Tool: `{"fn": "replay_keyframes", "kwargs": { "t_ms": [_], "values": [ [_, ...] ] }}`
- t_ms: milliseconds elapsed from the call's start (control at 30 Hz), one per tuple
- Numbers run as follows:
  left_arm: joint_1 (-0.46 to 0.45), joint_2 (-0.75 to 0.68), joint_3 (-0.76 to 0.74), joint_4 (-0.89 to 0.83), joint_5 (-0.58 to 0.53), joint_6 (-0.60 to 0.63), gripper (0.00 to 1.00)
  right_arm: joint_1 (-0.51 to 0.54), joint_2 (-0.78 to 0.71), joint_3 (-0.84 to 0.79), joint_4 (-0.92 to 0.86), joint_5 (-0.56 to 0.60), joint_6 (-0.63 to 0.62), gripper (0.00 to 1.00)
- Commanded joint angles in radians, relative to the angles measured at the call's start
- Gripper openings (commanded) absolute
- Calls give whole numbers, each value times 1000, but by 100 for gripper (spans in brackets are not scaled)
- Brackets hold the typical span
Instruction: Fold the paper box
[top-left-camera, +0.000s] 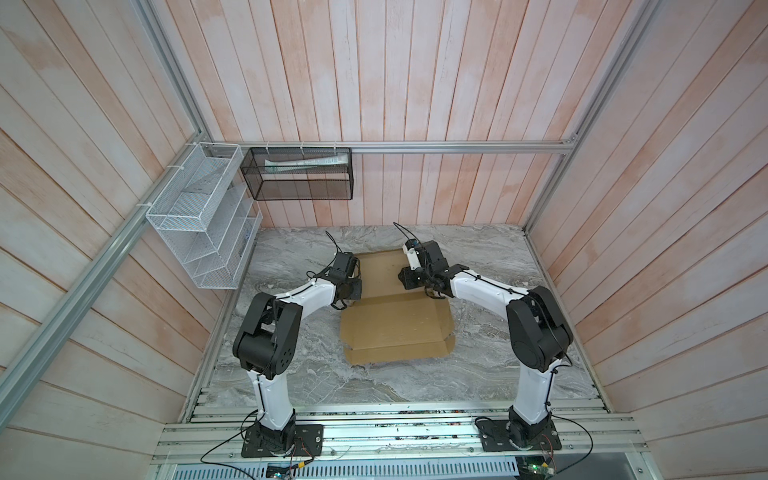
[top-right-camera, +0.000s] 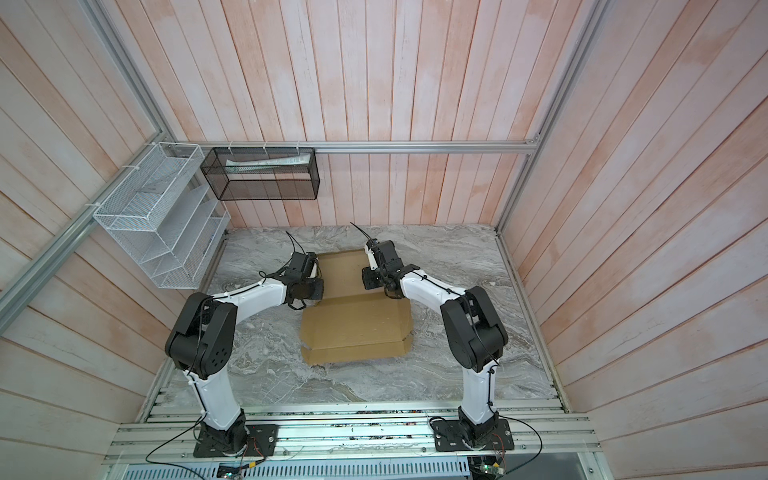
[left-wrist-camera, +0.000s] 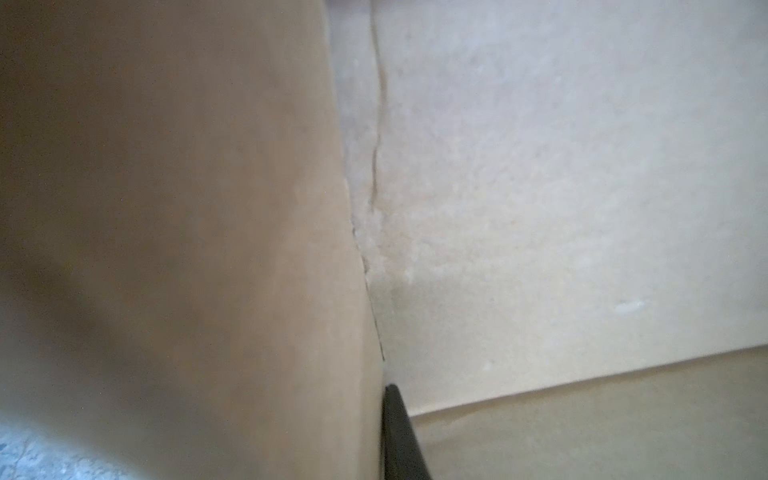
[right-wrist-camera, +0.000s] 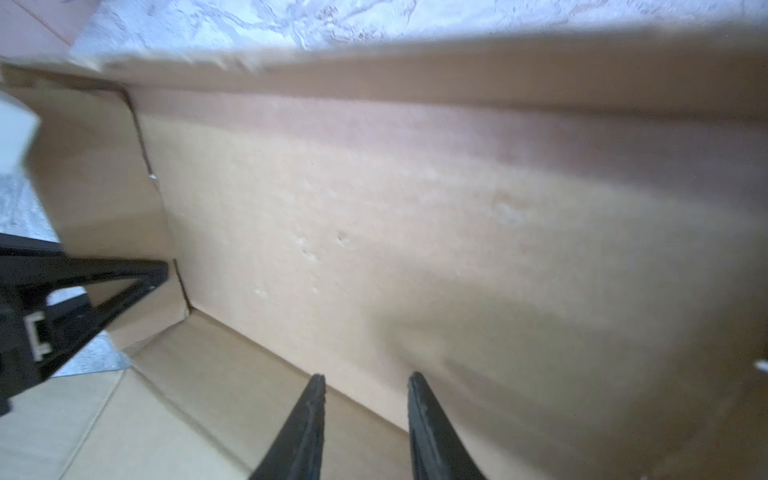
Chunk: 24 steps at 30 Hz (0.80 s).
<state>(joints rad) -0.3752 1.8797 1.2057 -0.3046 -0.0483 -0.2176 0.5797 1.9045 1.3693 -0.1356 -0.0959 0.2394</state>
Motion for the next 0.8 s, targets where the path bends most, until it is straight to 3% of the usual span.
{"fn": "replay_keyframes", "kwargs": {
  "t_ms": [0,333,767],
  "values": [
    [1,24,12,-86,58,25,0,9,-54,-16,-41,-9,-19,35],
    [0,14,20,-190,102,48,0,20,-139,-76,-3,-20,-34,36],
    [-23,-57,-34,-221,116,29,0,20,21,7,61,-77,-29,36]
  ]
}}
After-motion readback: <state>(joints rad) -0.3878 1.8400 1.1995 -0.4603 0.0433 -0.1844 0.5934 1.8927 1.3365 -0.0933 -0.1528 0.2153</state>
